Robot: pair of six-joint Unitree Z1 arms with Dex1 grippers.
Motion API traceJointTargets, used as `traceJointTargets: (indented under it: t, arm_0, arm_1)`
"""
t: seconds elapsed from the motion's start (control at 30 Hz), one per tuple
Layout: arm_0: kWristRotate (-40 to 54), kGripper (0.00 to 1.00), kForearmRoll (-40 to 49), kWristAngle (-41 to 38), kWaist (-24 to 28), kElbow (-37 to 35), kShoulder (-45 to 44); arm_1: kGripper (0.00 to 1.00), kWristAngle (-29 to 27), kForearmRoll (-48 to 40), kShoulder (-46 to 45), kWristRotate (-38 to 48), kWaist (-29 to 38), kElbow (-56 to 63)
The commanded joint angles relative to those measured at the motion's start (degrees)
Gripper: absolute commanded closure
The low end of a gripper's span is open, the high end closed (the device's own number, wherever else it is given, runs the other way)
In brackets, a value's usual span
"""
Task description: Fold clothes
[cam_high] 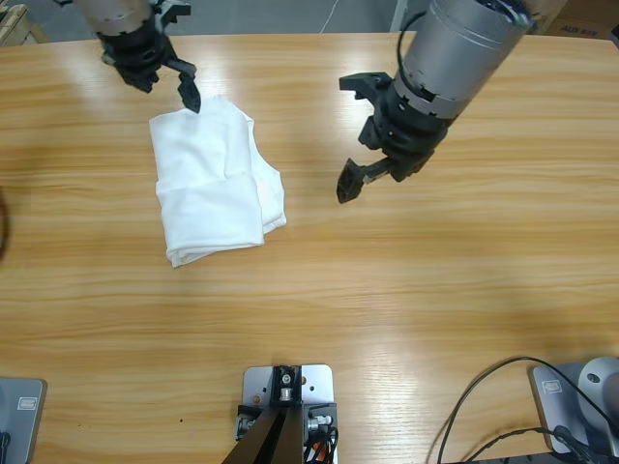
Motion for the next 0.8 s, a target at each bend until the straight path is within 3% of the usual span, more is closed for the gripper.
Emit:
traceJointTargets:
  t: [0.03,0.13,0.33,0.8]
  arm_0:
    - [-1.21,0.050,5.84,-0.88,-7.00,-14.87,10.90]
    - [-1.29,0.055,6.81,-4.13,-8.14,-17.26,12.26]
    - [-1.73,0.055,8.19,-3.31,-5.75,-17.87,14.79]
    - [-2.08,0.058,10.94,-2.04,-4.00,-27.30,23.00]
  arm_1:
    - [0.004,0.87,-1.37,-2.60,-0.81,0.31,5.96]
    - [0.004,1.28,-2.46,-2.76,-0.89,0.31,7.38]
    - [0.004,2.03,-4.18,-4.45,-0.84,0.35,10.95]
    - [0.004,3.95,-8.51,-5.68,-0.81,1.00,18.99]
